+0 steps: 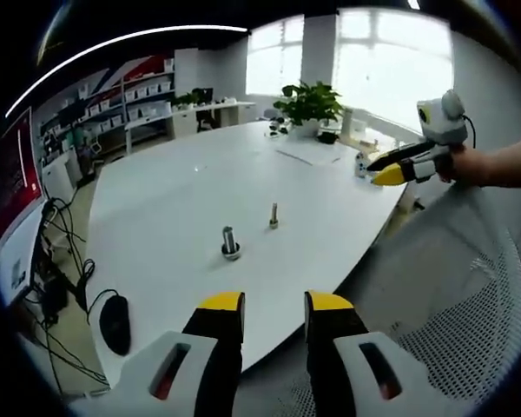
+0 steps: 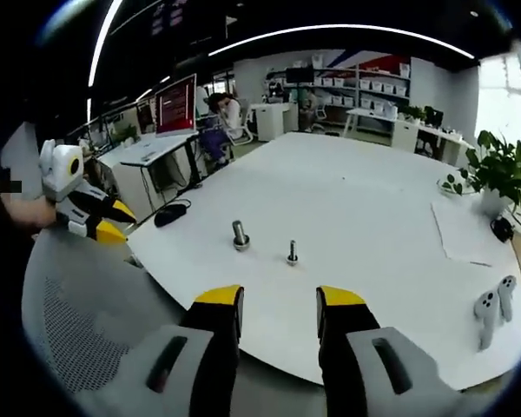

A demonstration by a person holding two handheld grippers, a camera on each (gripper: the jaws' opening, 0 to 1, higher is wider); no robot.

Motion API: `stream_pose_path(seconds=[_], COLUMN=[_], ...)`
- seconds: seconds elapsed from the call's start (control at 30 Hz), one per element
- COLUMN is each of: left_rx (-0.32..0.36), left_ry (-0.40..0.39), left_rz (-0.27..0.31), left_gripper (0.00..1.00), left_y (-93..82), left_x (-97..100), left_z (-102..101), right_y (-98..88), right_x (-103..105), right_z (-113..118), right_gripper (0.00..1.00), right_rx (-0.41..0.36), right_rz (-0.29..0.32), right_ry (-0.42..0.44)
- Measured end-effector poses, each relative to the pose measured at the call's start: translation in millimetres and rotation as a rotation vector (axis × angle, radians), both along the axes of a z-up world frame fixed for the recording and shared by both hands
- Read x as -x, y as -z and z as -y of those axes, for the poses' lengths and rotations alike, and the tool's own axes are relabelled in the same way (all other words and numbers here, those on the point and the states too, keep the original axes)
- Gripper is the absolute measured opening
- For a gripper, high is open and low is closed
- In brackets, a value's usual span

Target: Place the washer onto the threaded stud by aligning its center hole with the stud, sliding it down to the base, and recovering from edge contact or off-axis alignment until the washer reaches the visible bottom stop.

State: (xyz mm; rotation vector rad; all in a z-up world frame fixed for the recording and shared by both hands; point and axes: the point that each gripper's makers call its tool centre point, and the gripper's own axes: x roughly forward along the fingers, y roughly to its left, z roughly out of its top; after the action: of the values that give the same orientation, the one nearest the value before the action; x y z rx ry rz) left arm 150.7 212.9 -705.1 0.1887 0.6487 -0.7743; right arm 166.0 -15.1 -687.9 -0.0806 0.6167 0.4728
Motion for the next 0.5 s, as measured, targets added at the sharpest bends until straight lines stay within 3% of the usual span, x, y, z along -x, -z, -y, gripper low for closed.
stream_pose_path(seconds=[0.5], left_rx=[0.022], left_ry=[-0.021], left_rz=[0.031], left_gripper=[0.25], left_y=[-6.9], left_x=[-3.5], left_z=[1.2], right_y=[10.8], right_x=[2.9], right_z=[6.4], right_gripper=[0.37], right_rx=[-0.008], right_rz=[-0.053], right_ry=[0.013])
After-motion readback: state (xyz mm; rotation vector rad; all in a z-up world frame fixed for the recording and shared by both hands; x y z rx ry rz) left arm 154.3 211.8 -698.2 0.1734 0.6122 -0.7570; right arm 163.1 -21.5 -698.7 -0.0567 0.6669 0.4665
